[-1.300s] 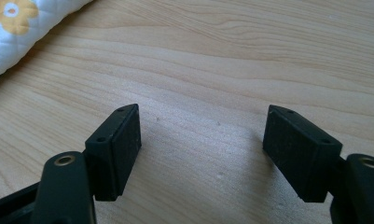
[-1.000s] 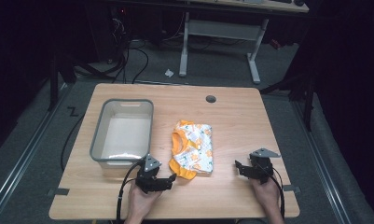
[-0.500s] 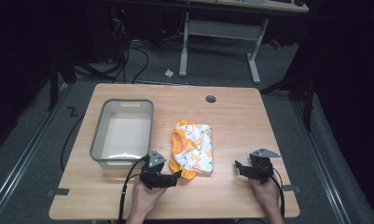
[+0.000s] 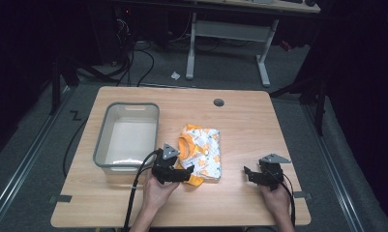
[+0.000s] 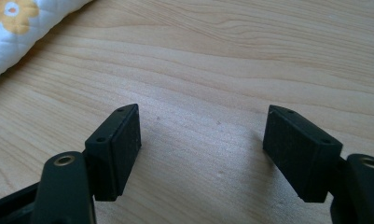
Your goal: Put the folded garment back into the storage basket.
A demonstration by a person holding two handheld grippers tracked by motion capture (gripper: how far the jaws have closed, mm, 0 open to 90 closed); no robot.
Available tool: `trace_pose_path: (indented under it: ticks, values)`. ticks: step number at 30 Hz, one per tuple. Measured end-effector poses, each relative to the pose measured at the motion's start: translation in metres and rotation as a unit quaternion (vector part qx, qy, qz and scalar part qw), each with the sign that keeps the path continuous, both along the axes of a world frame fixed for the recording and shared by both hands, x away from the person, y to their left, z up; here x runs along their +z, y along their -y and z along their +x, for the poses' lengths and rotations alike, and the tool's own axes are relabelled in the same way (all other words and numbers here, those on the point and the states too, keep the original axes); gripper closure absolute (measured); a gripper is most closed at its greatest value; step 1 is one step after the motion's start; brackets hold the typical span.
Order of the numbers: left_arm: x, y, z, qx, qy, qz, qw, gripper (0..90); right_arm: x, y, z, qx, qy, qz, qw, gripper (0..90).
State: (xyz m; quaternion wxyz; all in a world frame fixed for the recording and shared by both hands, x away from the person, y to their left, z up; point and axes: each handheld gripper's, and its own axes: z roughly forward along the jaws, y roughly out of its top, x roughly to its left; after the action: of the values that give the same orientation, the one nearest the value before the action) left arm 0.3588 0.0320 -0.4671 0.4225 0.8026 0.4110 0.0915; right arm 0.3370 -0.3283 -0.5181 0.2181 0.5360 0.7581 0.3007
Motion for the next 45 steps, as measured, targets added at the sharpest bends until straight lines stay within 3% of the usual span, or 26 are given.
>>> trace_pose_path:
  ticks: [12, 20, 21, 23, 33, 37, 42, 45]
  values:
    - [0.006, 0.015, 0.028, 0.011, -0.006, 0.012, 0.9999, 18.1, 0.000, 0.000, 0.000, 0.000, 0.000, 0.000, 1.0000, 27.9]
    - [0.000, 0.024, 0.045, 0.020, -0.016, 0.018, 0.9995, 14.8, 0.000, 0.000, 0.000, 0.000, 0.000, 0.000, 1.0000, 27.8]
    - [-0.001, 0.024, 0.048, 0.021, -0.019, 0.012, 0.9995, 14.6, 0.000, 0.000, 0.000, 0.000, 0.000, 0.000, 1.0000, 27.8]
    - [-0.005, 0.027, 0.057, 0.027, -0.031, 0.021, 0.9990, 14.0, 0.000, 0.000, 0.000, 0.000, 0.000, 0.000, 1.0000, 27.8]
    - [-0.016, 0.033, 0.069, 0.039, -0.042, 0.038, 0.9976, 14.9, 0.000, 0.000, 0.000, 0.000, 0.000, 0.000, 1.0000, 27.8]
    - [-0.028, 0.035, 0.078, 0.051, -0.056, 0.058, 0.9954, 16.3, 0.000, 0.000, 0.000, 0.000, 0.000, 0.000, 1.0000, 27.8]
    - [-0.038, 0.033, 0.081, 0.058, -0.070, 0.058, 0.9941, 18.2, 0.000, 0.000, 0.000, 0.001, 0.000, 0.000, 1.0000, 27.8]
    - [-0.041, 0.034, 0.081, 0.060, -0.072, 0.069, 0.9932, 20.5, 0.000, 0.000, 0.000, 0.001, 0.000, 0.000, 1.0000, 27.8]
